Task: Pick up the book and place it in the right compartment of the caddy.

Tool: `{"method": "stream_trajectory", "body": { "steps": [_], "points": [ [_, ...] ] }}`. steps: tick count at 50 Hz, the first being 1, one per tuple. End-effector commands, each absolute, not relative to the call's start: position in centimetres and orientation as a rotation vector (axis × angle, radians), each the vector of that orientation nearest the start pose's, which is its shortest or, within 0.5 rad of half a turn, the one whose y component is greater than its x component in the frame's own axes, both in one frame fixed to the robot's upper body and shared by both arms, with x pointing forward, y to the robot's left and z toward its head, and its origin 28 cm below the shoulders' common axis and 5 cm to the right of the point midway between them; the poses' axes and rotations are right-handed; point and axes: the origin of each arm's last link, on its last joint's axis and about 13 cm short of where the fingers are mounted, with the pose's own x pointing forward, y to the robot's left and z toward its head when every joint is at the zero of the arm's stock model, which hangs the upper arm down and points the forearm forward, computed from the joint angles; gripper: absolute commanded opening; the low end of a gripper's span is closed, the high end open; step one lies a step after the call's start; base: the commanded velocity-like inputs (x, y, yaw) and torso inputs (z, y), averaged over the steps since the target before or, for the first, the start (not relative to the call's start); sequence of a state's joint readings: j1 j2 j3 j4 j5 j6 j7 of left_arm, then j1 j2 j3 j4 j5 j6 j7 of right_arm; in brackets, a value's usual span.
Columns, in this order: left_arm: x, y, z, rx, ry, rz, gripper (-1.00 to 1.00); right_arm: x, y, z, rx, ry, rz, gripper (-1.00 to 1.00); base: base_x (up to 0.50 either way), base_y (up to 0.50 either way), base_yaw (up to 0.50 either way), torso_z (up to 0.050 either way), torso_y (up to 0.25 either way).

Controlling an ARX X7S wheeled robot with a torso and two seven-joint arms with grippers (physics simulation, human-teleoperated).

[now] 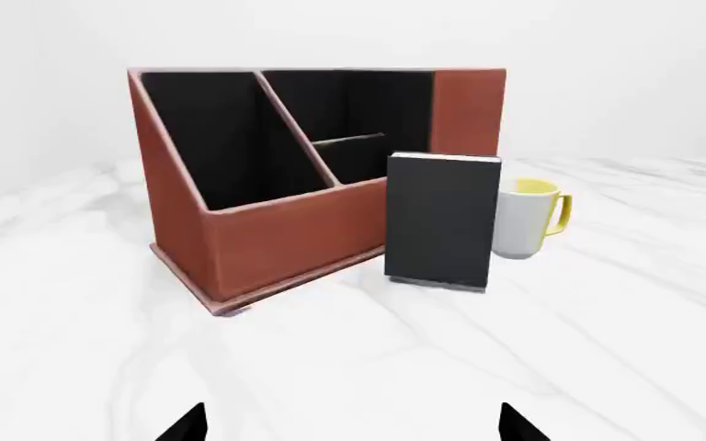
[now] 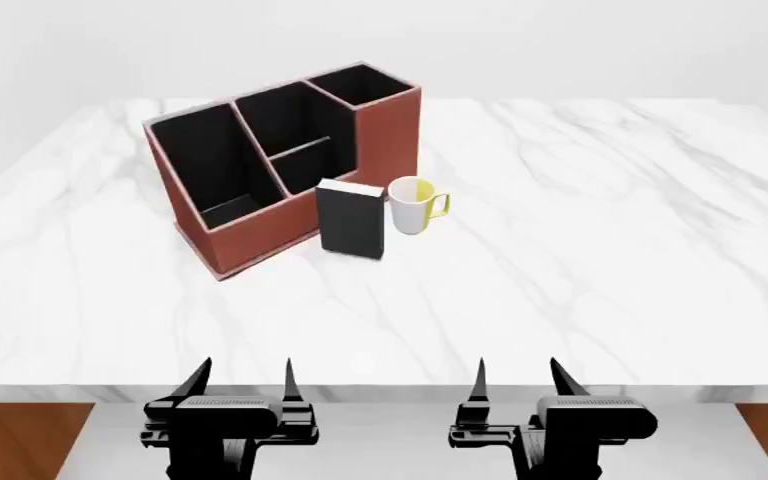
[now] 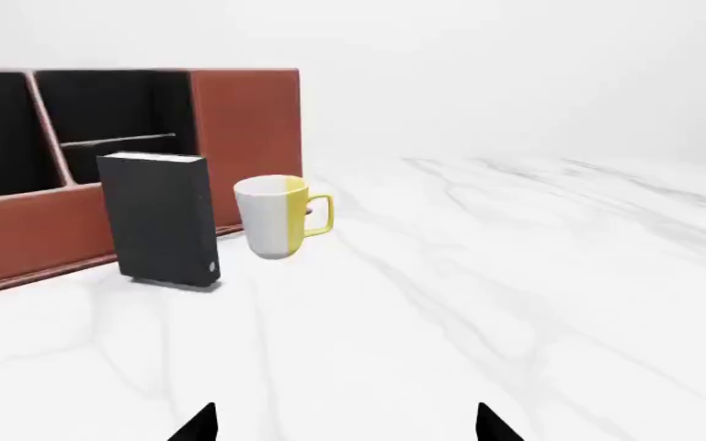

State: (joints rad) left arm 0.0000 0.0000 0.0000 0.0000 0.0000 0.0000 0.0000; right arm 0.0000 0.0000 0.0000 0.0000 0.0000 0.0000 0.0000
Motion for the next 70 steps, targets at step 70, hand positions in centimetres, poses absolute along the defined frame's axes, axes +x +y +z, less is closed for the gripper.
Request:
{"method": "stream_trajectory", "body": {
  "steps": [70],
  "points": [
    [16.8,20.9,9.0,0.017,-0.222,0.005,1.0,17.9,-10.0,8.2,0.077,-0.222,-0.001,1.0,0.0,-0.16,0.0,0.0,0.0]
  ]
}}
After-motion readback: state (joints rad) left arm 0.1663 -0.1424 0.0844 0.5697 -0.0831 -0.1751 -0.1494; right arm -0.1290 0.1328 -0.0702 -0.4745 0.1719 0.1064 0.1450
